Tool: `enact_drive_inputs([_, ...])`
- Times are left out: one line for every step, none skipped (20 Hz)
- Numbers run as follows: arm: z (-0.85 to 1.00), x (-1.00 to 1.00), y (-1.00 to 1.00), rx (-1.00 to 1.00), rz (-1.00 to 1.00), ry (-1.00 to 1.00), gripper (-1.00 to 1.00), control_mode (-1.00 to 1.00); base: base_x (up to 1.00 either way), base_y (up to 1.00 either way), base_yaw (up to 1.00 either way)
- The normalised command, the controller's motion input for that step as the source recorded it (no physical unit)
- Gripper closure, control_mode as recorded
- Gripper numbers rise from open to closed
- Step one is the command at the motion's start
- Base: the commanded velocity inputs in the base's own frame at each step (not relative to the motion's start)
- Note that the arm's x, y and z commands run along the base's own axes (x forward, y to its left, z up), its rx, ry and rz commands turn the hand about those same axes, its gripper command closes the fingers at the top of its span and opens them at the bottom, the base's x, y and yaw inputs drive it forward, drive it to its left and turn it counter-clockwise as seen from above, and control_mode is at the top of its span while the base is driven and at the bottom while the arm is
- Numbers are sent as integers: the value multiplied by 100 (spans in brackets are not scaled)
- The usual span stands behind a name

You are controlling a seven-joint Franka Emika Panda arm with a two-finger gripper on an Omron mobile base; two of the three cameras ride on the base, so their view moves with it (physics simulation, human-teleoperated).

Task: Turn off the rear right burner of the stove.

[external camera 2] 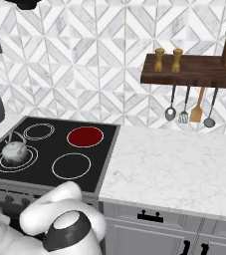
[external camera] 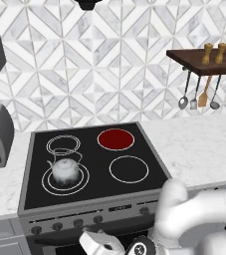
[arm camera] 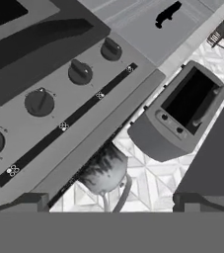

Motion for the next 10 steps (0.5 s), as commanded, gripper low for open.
enact_drive_inputs([0, 0, 0, 7, 0, -5, -100, -100, 0, 0, 0])
enact_drive_inputs([0, 0, 0, 0, 0, 0, -100, -100, 0, 0, 0])
enact_drive_inputs([-1, -1, 39, 0, 0, 0, -100, -100, 0, 0, 0])
enact_drive_inputs([-27, -49, 66, 0, 0, -1, -100, -100, 0, 0, 0])
enact_drive_inputs([-29, -46, 71, 0, 0, -3, -100, -100, 0, 0, 0])
enact_drive_inputs([-16, -10, 31, 7, 0, -2, -100, -100, 0, 0, 0])
enact_drive_inputs([-6, 1, 2, 13, -10, -3, -100, -100, 0, 0, 0])
enact_drive_inputs([0, 9, 0, 15, -11, 0, -100, -100, 0, 0, 0])
enact_drive_inputs([0, 14, 0, 23, -15, 0, -100, -100, 0, 0, 0])
enact_drive_inputs([-3, 14, 0, 34, -17, 0, -100, -100, 0, 0, 0])
